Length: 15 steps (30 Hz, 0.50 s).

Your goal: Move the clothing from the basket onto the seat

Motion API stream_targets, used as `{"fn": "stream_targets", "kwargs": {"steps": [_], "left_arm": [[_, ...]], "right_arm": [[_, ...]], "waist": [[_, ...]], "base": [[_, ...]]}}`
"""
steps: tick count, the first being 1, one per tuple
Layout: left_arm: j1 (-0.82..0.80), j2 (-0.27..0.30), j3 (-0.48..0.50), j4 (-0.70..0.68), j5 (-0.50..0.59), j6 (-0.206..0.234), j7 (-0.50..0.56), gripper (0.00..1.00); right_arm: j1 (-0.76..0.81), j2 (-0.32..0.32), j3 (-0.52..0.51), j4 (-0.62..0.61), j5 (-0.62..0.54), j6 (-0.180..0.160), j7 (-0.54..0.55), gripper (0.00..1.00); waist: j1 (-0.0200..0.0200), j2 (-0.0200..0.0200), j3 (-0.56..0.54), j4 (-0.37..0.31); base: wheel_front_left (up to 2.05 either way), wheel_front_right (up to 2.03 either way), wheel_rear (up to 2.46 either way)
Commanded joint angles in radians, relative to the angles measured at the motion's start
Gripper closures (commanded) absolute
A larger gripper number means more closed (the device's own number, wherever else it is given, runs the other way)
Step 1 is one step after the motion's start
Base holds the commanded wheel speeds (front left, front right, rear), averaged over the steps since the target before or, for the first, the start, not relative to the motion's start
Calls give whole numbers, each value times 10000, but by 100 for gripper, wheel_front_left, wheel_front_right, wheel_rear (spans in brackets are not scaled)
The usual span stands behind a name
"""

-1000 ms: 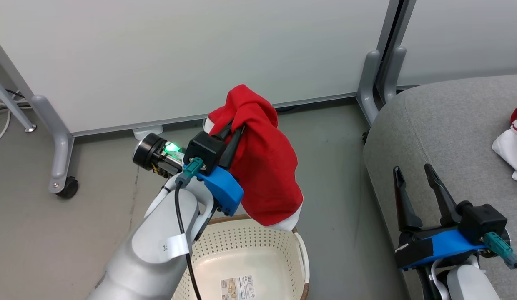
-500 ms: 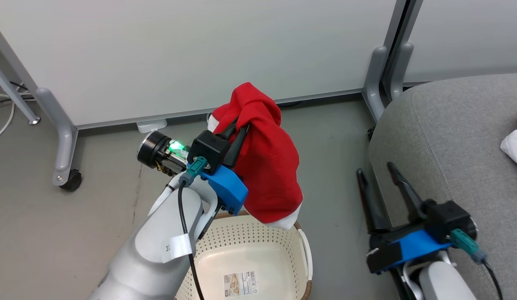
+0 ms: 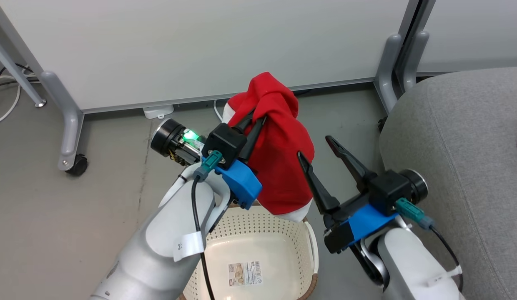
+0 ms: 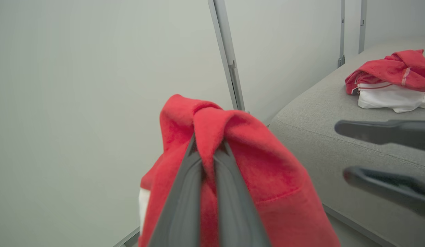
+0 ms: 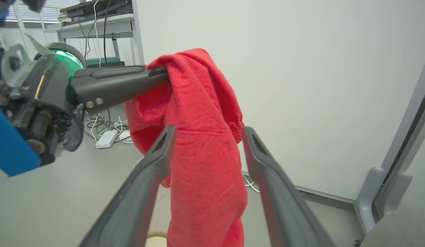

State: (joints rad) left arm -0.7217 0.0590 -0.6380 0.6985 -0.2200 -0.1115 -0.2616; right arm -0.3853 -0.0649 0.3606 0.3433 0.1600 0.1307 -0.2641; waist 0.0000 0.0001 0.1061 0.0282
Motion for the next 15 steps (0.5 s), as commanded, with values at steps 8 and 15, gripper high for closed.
{"fn": "stream_targets", "kwargs": {"steps": [8, 15], "left_arm": [[-250, -74, -471, -239, -95, -18, -48, 100], [-314, -83, -975, -562, -321, 56, -50, 100]], "right_arm": [[-1386, 96, 517, 1313, -348, 1, -6, 0], [-2147, 126, 602, 2467, -758, 1, -5, 0]], "waist": [[0, -1, 244, 236], [0, -1, 352, 378]], "base": [[0, 0, 0], [0, 0, 0]]}}
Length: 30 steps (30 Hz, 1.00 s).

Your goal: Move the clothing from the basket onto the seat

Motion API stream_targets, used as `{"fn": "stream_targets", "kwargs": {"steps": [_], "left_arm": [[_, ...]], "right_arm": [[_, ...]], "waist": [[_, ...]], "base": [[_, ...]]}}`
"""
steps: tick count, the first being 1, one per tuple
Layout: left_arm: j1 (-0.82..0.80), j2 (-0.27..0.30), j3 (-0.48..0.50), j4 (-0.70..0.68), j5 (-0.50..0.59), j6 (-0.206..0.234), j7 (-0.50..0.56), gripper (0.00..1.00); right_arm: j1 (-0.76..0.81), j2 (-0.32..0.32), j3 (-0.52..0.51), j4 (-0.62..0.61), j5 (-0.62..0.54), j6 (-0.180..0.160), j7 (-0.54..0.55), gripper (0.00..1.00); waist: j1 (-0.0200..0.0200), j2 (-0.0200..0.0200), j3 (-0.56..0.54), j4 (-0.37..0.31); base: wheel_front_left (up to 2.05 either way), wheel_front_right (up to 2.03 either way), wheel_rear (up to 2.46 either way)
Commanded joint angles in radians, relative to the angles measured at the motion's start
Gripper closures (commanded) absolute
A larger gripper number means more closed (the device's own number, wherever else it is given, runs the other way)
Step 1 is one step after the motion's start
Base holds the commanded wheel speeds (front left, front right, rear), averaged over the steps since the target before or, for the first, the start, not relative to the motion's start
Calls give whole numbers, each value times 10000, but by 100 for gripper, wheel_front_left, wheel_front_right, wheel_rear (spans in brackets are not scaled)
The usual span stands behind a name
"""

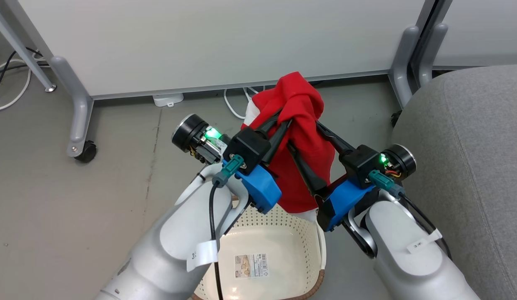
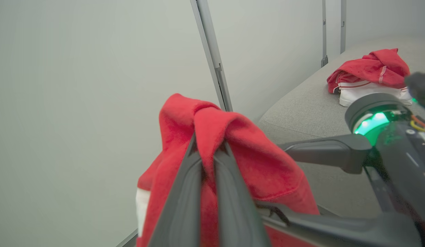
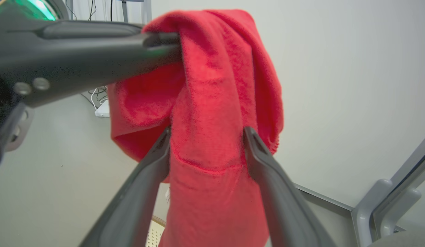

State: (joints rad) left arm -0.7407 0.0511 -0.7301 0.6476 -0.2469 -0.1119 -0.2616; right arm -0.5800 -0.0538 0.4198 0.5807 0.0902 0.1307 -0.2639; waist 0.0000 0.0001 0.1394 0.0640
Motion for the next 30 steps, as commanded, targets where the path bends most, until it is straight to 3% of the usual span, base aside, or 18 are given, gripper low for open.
{"fn": "stream_targets", "kwargs": {"steps": [1, 2, 3, 4, 5, 30], "left_arm": [[-138, -2, -128, -102, -102, 87, -50, 100], [-156, -4, -196, -145, -141, 91, -50, 100], [-164, -6, -272, -186, -188, 127, -50, 100], [-169, -5, -350, -216, -238, 161, -50, 100], [-180, -7, -419, -228, -282, 182, -50, 100], [-233, -9, -835, -84, -681, 409, -50, 100]], "right_arm": [[-276, 23, 9, 206, -100, 1, -8, 0], [-338, 27, 13, 355, -142, 1, -7, 0], [-365, 27, 13, 498, -113, 1, -8, 15], [-402, 27, 1, 645, -73, 1, -8, 83], [-453, 30, 18, 717, 8, 1, -8, 100], [-377, 38, 194, 792, 455, 1, -8, 100]], "waist": [[0, -1, 33, 35], [0, -1, 40, 49], [0, -1, 39, 63], [0, -1, 32, 76], [0, -1, 26, 88], [0, -1, -112, 61]], "base": [[0, 0, 0], [0, 0, 0], [0, 0, 0], [0, 0, 0], [0, 0, 0], [0, 0, 0]]}}
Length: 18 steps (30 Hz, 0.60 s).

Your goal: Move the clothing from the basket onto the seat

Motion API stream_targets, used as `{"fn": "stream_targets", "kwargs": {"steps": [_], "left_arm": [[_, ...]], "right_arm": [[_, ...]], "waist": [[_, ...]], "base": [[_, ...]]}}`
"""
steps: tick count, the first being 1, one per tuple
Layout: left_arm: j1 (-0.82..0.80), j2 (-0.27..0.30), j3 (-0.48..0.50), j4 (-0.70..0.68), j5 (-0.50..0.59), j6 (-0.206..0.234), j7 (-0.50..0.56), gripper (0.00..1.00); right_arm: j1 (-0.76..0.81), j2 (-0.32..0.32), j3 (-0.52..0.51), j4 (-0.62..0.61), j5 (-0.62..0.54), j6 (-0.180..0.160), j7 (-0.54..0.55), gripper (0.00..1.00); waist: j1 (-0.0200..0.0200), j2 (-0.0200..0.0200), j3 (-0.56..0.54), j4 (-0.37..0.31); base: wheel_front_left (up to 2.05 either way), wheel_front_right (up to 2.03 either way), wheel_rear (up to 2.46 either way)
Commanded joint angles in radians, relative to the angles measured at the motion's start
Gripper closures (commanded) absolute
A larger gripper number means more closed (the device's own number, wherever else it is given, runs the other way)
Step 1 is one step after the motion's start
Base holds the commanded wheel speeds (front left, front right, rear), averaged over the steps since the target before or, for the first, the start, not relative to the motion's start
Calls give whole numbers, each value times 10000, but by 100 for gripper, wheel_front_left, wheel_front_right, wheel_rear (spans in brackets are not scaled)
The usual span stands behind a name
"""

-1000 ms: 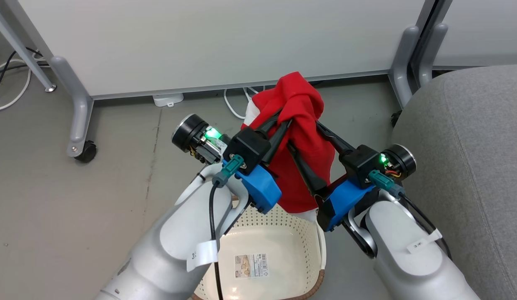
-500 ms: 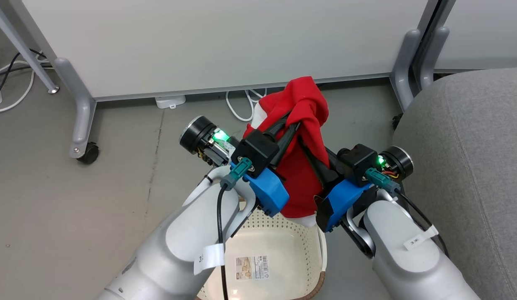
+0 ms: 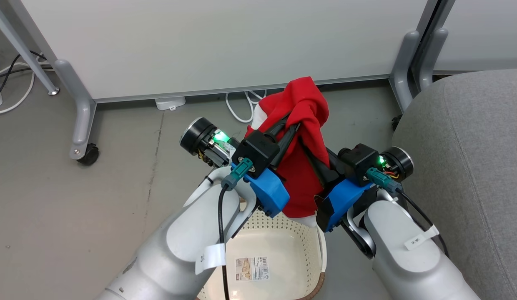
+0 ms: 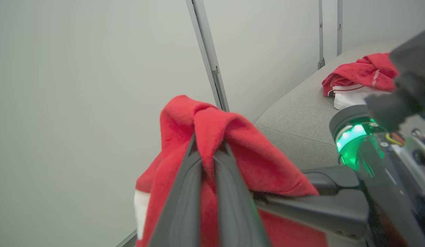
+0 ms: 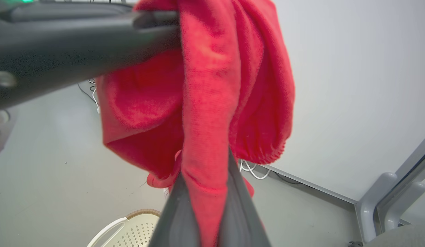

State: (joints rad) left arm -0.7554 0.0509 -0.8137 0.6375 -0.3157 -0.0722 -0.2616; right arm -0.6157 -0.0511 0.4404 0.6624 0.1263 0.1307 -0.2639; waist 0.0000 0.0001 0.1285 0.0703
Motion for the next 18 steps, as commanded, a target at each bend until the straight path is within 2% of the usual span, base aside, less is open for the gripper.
{"fn": "stream_targets", "kwargs": {"steps": [1, 6, 7, 8, 18], "left_arm": [[-82, -7, -2, 25, 5, 11, -50, 100], [-79, -7, 7, 61, -6, 11, -50, 100], [-78, -7, 25, 58, -17, 32, -50, 64], [-77, -7, 37, 58, -21, 53, -49, 0], [-97, -6, 49, 26, 45, 120, -49, 0]], "right_arm": [[-18, 11, -7, -31, 108, 1, -8, 100], [27, 11, 2, -53, 135, 1, -8, 100], [36, 11, -2, -55, 135, 1, -8, 100], [40, 11, -11, -53, 143, 1, -8, 100], [-98, 12, -158, -101, 231, 1, -8, 100]], "waist": [[0, -1, -3, -5], [0, -1, -11, -24], [0, -1, -12, -27], [0, -1, -11, -30], [0, -1, 90, -107]], "base": [[0, 0, 0], [0, 0, 0], [0, 0, 0], [0, 0, 0], [0, 0, 0]]}}
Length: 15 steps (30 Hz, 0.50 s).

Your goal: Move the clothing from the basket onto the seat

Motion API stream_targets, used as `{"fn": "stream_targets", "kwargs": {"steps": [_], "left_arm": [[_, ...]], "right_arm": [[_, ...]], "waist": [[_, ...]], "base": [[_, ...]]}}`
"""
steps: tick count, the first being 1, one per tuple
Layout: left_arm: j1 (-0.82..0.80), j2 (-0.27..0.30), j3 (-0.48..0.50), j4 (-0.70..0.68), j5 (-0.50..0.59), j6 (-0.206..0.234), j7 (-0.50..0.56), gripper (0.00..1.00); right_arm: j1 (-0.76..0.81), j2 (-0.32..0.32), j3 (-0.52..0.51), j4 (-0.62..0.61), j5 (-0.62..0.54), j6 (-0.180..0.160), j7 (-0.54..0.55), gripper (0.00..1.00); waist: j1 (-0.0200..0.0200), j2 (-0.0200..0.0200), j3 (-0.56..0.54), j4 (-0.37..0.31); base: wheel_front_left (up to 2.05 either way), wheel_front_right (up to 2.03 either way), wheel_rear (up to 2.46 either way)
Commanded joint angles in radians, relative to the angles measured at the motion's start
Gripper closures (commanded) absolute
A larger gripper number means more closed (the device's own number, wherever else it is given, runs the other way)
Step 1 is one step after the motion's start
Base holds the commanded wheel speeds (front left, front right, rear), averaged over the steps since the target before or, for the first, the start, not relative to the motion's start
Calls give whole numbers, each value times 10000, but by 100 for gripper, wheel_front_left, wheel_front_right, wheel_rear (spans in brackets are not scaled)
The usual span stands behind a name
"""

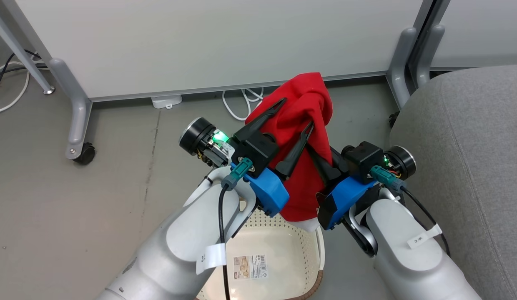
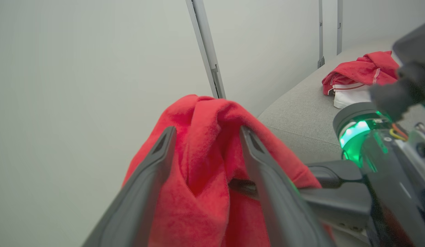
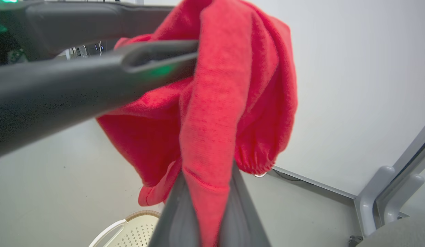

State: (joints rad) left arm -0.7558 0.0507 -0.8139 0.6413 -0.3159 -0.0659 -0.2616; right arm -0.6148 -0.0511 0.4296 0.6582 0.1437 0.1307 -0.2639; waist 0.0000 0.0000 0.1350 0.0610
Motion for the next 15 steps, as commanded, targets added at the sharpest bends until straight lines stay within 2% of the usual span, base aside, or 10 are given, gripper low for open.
{"fn": "stream_targets", "kwargs": {"steps": [1, 15], "left_arm": [[-98, -4, 59, -17, 60, 59, -49, 0], [-192, 79, 270, -177, 258, 52, -49, 0]], "right_arm": [[-130, 12, -73, -76, 64, 1, -8, 100], [-394, 6, -877, -290, -71, 1, -8, 100]], "waist": [[0, 0, 46, -29], [0, 0, 597, -732]], "base": [[0, 0, 0], [0, 0, 0]]}}
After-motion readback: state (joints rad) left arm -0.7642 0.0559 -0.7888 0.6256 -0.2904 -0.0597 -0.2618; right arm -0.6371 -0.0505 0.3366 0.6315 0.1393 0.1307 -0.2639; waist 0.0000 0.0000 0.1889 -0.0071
